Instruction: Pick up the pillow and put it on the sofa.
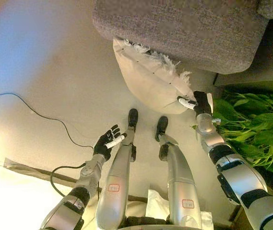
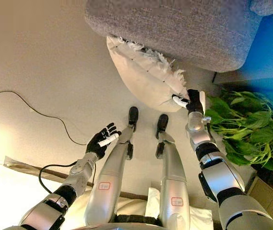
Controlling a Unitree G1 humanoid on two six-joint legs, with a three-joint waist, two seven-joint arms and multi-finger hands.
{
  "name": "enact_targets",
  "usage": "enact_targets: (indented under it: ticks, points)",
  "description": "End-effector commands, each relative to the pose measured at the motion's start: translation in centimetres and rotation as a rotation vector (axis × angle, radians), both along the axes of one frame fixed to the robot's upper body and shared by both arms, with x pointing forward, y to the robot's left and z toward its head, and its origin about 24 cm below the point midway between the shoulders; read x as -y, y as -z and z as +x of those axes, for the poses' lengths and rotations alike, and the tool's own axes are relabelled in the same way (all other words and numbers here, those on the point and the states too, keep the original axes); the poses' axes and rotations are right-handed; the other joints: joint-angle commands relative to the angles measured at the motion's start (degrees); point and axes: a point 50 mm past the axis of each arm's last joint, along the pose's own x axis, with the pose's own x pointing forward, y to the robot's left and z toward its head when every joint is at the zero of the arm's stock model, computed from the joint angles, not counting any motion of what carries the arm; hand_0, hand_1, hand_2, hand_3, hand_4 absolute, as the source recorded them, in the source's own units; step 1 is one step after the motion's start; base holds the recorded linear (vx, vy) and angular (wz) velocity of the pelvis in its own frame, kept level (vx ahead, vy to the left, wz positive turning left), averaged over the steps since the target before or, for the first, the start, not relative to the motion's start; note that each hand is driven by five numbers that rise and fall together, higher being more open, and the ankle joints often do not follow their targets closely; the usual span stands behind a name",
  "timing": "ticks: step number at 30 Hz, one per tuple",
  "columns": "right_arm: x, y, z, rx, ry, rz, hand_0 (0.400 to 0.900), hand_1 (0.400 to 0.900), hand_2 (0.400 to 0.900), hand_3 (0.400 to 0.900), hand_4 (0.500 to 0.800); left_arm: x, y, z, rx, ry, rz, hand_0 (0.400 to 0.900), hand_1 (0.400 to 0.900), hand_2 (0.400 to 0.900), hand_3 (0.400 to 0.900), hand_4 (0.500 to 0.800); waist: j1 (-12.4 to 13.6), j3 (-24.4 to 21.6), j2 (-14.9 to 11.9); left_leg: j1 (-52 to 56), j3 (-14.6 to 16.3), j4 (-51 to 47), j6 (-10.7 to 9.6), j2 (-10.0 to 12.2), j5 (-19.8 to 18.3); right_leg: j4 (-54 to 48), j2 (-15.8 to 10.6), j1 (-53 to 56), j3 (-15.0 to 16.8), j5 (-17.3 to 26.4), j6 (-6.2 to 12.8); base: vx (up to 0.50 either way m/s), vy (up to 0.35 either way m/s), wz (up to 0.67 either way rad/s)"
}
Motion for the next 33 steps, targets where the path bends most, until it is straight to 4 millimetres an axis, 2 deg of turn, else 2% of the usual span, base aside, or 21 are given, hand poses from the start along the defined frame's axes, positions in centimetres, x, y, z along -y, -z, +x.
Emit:
enact_targets:
  ticks: [1,8,14,17,21,25,28,33]
  points:
    - [1.2,-3.3,-0.1,0.203,-0.044,-0.046,0.4,0.4,0.4,0.4,0.5,0.1,0.9,-1.5,-0.002,-0.042,-0.046,0.9,0.9,0.9,0.9,0.8,-1.6,0.1,1.9,3.8,0.2,3.7,1.2,-2.5,-6.2,-7.5,2.7,5.6,2.3,5.2,3.28,-0.02,-0.005,-0.15]
    - [-0.7,-1.0,-1.9,0.186,-0.124,-0.017,0.4,0.4,0.4,0.4,0.5,-1.6,1.8,-2.3,-0.066,-0.057,-0.006,0.9,0.9,0.9,0.9,0.8,-2.2,-0.4,-0.8,15.8,0.9,0.1,0.6,-1.7,-7.2,-11.0,2.3,18.1,2.5,4.2,4.01,0.0,-0.018,-0.11]
    - [-1.1,1.8,-5.0,0.147,-0.14,0.058,0.4,0.4,0.4,0.4,0.5,-2.2,3.8,-4.7,-0.173,-0.057,0.02,0.9,0.9,0.9,0.9,0.8,-3.0,-6.6,-2.6,24.3,1.0,-4.1,0.0,-0.9,-8.0,-15.1,1.3,26.7,2.7,3.3,4.76,0.1,-0.007,-0.07]
    - [-1.1,3.4,-7.4,0.126,-0.157,0.084,0.4,0.4,0.4,0.4,0.5,-2.2,5.1,-6.5,-0.235,-0.082,0.019,0.9,0.9,0.9,0.9,0.8,-3.8,-10.3,-3.1,29.0,1.0,-6.6,-0.1,-0.6,-8.2,-17.5,1.1,31.6,3.3,3.0,4.93,0.16,0.025,-0.1]
    - [-1.5,4.2,-9.7,0.117,-0.2,0.081,0.4,0.4,0.4,0.4,0.5,-2.4,6.7,-9.1,-0.327,-0.108,0.031,0.9,0.9,0.9,0.9,0.8,-4.6,-15.2,-3.4,34.7,1.0,-10.0,-0.2,-0.2,-8.1,-20.9,1.1,37.6,3.8,2.9,5.22,0.18,0.004,-0.08]
    - [-1.3,3.6,-10.6,0.117,-0.241,0.063,0.4,0.4,0.4,0.4,0.5,-2.6,7.8,-11.2,-0.403,-0.126,0.041,0.9,0.9,0.9,0.9,0.8,-5.3,-18.9,-3.5,38.8,1.0,-12.5,-0.4,0.1,-8.1,-23.6,1.2,41.7,4.3,3.1,5.51,0.17,0.012,-0.05]
    - [-0.6,2.5,-10.8,0.123,-0.278,0.022,0.4,0.4,0.4,0.4,0.5,-2.9,8.7,-12.9,-0.48,-0.134,0.062,0.9,0.9,0.9,0.9,0.8,-5.5,-21.9,-3.6,41.1,1.3,-13.1,-0.5,0.4,-8.6,-24.4,1.1,44.1,4.3,2.9,5.62,0.18,0.008,-0.04]
    - [1.3,-0.9,-10.3,0.17,-0.299,-0.042,0.4,0.4,0.4,0.4,0.5,-3.6,9.1,-14.0,-0.536,-0.125,0.068,0.9,0.9,0.9,0.9,0.8,-5.6,-24.7,-3.9,44.1,2.1,-14.1,-0.4,0.9,-9.2,-25.1,1.0,46.8,4.1,2.5,5.72,0.12,-0.005,-0.04]
